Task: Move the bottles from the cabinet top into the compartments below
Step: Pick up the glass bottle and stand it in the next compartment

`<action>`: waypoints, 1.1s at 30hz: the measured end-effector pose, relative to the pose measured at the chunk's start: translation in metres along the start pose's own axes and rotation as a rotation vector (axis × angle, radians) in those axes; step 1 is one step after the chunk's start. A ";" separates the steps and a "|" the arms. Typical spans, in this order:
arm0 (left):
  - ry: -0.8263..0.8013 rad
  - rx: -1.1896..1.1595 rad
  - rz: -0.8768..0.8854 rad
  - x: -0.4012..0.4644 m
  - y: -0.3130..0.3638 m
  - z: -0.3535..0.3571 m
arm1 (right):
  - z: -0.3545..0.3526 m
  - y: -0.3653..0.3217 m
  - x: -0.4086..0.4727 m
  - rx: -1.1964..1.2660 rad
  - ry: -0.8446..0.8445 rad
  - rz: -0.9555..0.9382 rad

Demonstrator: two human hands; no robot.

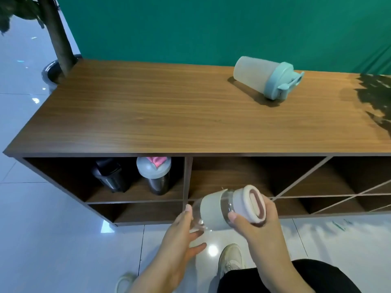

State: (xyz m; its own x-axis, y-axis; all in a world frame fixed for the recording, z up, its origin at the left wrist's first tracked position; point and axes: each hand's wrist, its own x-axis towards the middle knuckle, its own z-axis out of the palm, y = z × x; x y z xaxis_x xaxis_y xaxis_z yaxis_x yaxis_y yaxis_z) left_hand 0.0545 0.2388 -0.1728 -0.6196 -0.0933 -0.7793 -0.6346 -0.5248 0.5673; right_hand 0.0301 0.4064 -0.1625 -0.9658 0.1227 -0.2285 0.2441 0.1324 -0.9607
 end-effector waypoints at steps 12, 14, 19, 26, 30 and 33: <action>0.107 0.102 0.041 0.005 0.008 -0.005 | 0.041 0.018 0.115 -0.382 -0.180 -0.116; 0.100 0.100 0.049 0.006 0.007 -0.005 | 0.046 0.017 0.122 -0.391 -0.185 -0.108; 0.086 0.120 0.054 0.008 0.007 -0.005 | 0.053 0.009 0.140 -0.409 -0.228 -0.053; 0.078 0.148 0.052 0.011 0.007 -0.003 | 0.054 -0.003 0.154 -0.593 -0.296 -0.055; 0.091 0.132 0.038 0.014 0.007 -0.003 | 0.046 0.003 0.149 -0.541 -0.284 -0.002; 0.107 0.110 0.027 0.014 0.010 -0.002 | 0.021 0.007 0.121 -0.561 -0.302 0.034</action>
State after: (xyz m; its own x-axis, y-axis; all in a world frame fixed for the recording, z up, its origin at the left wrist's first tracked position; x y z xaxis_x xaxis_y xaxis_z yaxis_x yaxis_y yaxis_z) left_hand 0.0403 0.2302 -0.1788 -0.5880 -0.1993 -0.7840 -0.6686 -0.4257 0.6097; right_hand -0.0864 0.4020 -0.2005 -0.9189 -0.1356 -0.3705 0.2049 0.6387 -0.7417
